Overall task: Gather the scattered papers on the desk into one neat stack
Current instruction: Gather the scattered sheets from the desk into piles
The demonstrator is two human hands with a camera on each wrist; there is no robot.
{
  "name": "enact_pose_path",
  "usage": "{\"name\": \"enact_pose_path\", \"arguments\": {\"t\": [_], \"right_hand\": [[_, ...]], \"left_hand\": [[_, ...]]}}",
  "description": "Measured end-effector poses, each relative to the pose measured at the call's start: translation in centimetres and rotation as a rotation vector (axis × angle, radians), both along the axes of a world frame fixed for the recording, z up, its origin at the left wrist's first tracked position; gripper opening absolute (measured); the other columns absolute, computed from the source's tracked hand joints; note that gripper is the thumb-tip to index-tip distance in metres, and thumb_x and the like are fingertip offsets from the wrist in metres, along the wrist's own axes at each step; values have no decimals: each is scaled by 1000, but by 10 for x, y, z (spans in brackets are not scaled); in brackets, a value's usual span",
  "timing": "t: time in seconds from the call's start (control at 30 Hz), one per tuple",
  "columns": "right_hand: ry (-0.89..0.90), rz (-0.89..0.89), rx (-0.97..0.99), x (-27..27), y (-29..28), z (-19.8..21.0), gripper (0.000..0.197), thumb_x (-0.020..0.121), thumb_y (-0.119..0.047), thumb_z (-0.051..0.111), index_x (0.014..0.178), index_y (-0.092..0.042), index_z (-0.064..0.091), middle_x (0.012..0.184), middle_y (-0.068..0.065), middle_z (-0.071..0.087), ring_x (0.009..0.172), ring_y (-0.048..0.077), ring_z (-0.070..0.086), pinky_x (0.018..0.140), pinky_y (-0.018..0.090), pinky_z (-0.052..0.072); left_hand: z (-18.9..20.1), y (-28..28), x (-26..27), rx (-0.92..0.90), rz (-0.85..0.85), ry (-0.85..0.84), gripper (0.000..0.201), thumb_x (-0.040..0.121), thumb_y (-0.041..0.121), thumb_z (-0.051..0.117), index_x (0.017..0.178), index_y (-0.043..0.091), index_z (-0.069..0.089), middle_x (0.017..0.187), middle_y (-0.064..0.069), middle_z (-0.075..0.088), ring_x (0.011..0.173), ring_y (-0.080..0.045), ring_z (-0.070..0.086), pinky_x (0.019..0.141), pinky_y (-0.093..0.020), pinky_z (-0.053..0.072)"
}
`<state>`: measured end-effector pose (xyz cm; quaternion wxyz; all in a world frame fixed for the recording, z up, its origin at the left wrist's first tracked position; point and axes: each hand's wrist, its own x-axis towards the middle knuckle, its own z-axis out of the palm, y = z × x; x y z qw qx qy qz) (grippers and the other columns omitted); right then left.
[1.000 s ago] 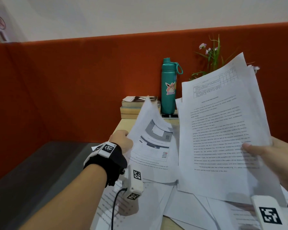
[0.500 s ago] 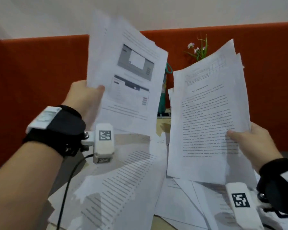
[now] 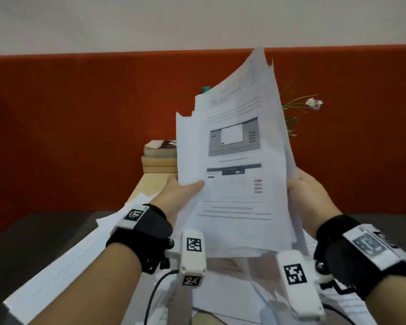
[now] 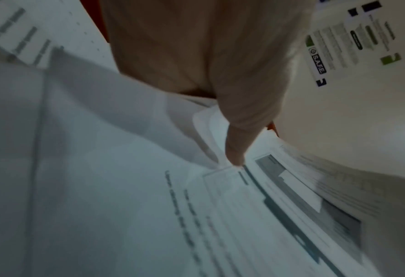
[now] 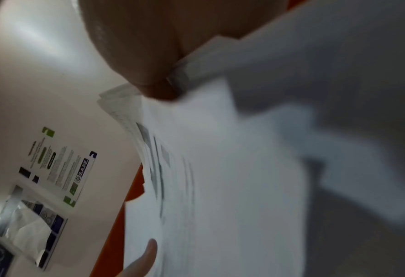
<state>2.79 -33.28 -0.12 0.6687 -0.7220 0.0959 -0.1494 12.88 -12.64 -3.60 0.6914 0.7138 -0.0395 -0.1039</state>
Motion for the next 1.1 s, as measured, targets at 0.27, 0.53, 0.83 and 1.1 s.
{"name": "enact_pose_path", "arguments": {"t": [0.27,0.53,0.83,1.1], "right_hand": [[36,66,-308,0,-8,4,38,86,-41,61,121,-29,56,112,-6,68,98,14,66,79,32,49],[12,-76,-215,-7,-26,6,24,88,-3,60,87,-27,62,95,0,70,84,17,66,74,34,51],[25,-89,-215,-3,-7,4,23,88,-5,61,96,-27,61,86,-8,65,81,13,63,74,35,50],[-29,-76,-224,-9,-12,8,26,89,-5,59,83,-31,60,85,-10,65,77,10,61,64,27,47]], "left_hand": [[6,-29,-23,-44,-11,-47,36,90,8,62,125,1,59,122,-11,67,111,-26,64,96,-33,50],[27,65,0,1346,-35,70,79,80,63,59,135,8,46,134,-13,53,118,-30,54,88,-34,45],[-6,123,-33,1577,-3,224,97,75,64,62,147,11,25,141,-10,52,123,-28,54,95,-30,43],[-10,112,-6,1357,76,179,47,81,23,71,121,3,57,121,-13,64,106,-28,62,78,-28,50]]}}
